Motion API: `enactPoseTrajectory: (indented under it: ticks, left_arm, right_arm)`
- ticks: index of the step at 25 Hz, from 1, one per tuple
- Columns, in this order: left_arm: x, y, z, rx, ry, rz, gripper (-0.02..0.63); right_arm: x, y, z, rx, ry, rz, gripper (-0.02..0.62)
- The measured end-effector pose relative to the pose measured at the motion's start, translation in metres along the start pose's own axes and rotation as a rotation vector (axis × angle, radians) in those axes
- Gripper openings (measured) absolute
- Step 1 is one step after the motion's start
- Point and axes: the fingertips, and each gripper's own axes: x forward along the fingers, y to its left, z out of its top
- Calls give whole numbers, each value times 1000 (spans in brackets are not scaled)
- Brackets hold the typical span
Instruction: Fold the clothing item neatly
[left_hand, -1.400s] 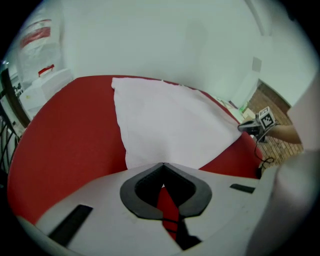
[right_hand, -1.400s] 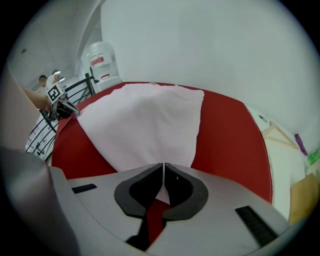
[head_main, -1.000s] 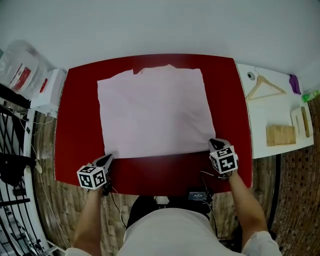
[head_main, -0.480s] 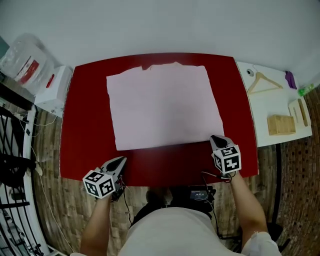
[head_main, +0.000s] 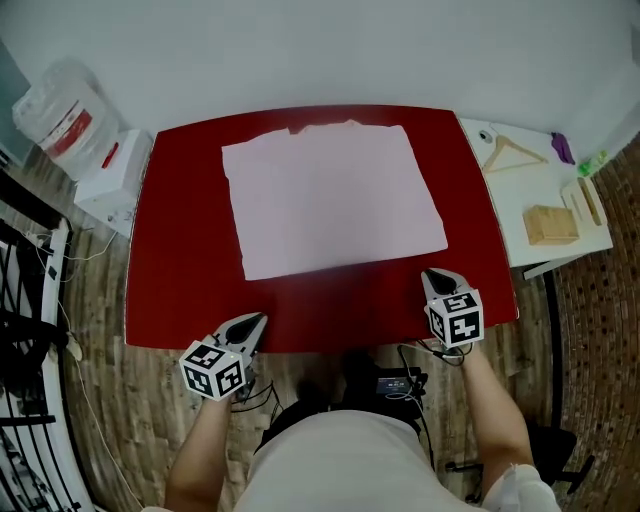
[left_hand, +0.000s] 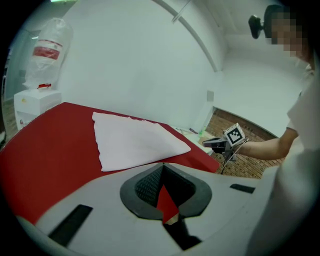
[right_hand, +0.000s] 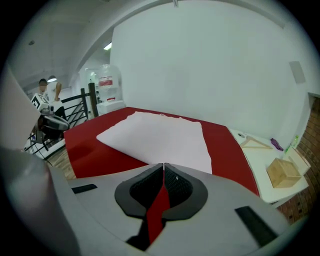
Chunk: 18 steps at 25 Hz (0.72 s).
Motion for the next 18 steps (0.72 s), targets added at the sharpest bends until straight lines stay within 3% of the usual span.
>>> enactPoseTrajectory:
  ticks: [11,18]
  left_arm:
    - [-29,-42,-1,89,-48,-114,5]
    - [-53,-66,-10,92,-35,-175,5]
  right_arm:
    - [-54,35,-12,19,-46,-57,18]
    - [-86,56,-19,47,-60,-85,17]
